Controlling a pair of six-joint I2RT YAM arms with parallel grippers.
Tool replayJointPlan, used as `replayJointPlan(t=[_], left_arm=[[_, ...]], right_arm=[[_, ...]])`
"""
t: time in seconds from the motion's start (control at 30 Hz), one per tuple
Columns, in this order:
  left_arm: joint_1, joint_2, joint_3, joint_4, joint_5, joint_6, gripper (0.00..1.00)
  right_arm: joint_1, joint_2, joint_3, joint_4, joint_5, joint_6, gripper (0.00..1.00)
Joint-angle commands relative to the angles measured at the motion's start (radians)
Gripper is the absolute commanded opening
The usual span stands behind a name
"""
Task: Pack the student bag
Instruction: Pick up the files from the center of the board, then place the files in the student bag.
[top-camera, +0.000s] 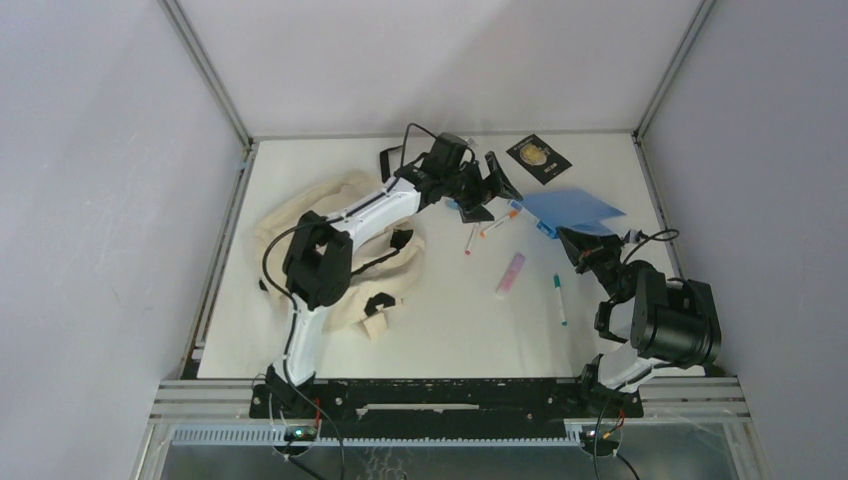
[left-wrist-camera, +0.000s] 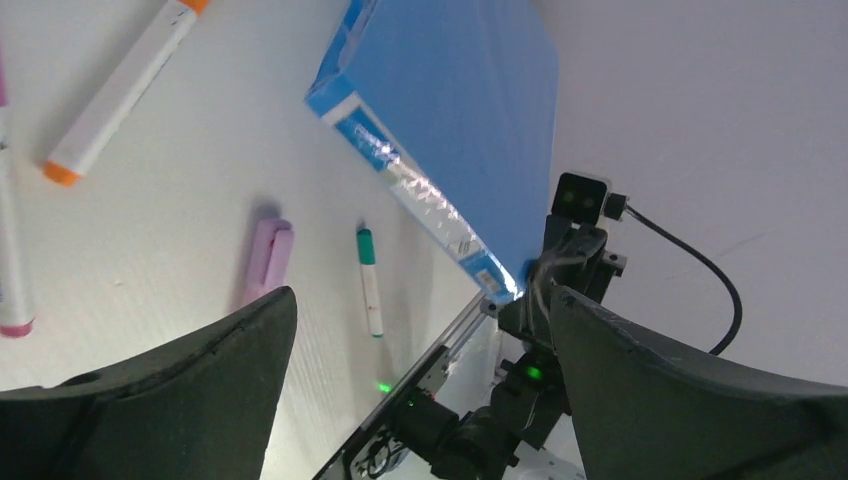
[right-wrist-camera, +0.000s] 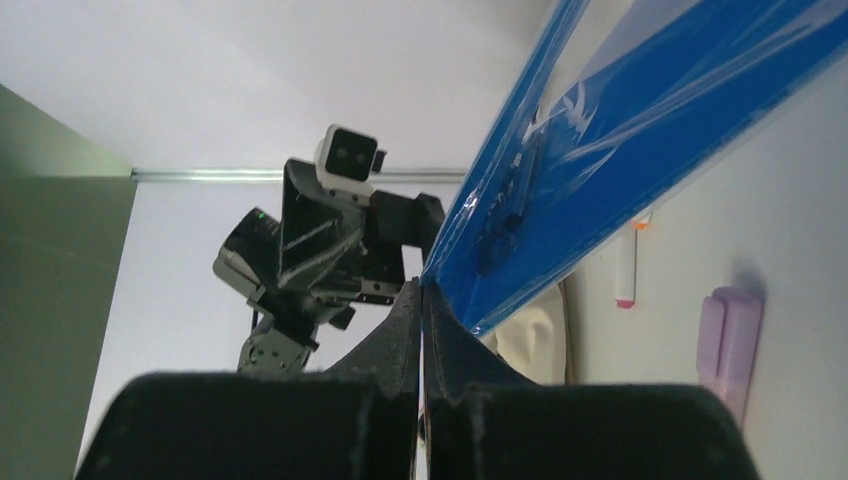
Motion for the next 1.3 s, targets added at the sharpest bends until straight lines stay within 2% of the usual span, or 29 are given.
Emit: replayJointPlan(t=[0.0,0.17,0.47,0.57,0.63,0.73,0.83,0.87,0.97,1.03,1.1,1.17,1.2,1.27], left_arm=[[-0.016,0.037,0.081,0.079,0.046,-0.090,1.00],[-0.037,0.082,0.117,0.079,0.062,-0.123,1.00],[-0.058,0.211,0.266,0.101,0.084,-0.214,0.98],[-0.061,0.229,0.293,0.129,0.083,-0.232,0.82],[-0.061,0.223,0.291,0.142,0.079,-0.233,0.64],[-0.062,0.200,0.291,0.156,0.079,-0.225,0.31],[-0.059,0.166,0.299,0.158,0.069,-0.200,0.14],[-0.057,0.151,0.300,0.158,0.068,-0.191,0.10],[-0.045,0.102,0.294,0.155,0.071,-0.156,0.06],[-0.029,0.063,0.280,0.151,0.082,-0.127,0.05],[-0.006,0.014,0.257,0.150,0.108,-0.086,0.01],[0.021,-0.045,0.226,0.129,0.135,-0.003,0.00],[0.035,-0.079,0.210,0.096,0.134,0.059,0.00],[0.066,-0.152,0.164,0.017,0.125,0.191,0.00]], right_arm=[[0.019,-0.058,0.000,0.078,-0.039,0.002,0.00],[0.031,-0.080,-0.005,0.072,-0.051,-0.009,0.00],[0.046,-0.090,0.004,0.071,-0.100,-0.020,0.00],[0.048,-0.081,0.001,0.072,-0.116,-0.017,0.00],[0.048,-0.071,-0.002,0.071,-0.129,-0.017,0.00],[0.048,-0.065,-0.005,0.069,-0.154,-0.021,0.00],[0.046,-0.073,-0.002,0.049,-0.179,-0.028,0.00],[0.045,-0.079,-0.003,0.037,-0.186,-0.031,0.05],[0.037,-0.128,0.003,-0.027,-0.214,-0.047,0.32],[0.027,-0.207,0.013,-0.121,-0.238,-0.079,0.44],[0.017,-0.313,0.047,-0.335,-0.265,-0.166,0.55],[0.015,-0.461,0.118,-0.669,-0.281,-0.333,0.57],[0.023,-0.539,0.171,-0.901,-0.270,-0.463,0.59],[0.042,-0.677,0.276,-1.277,-0.202,-0.689,0.69]])
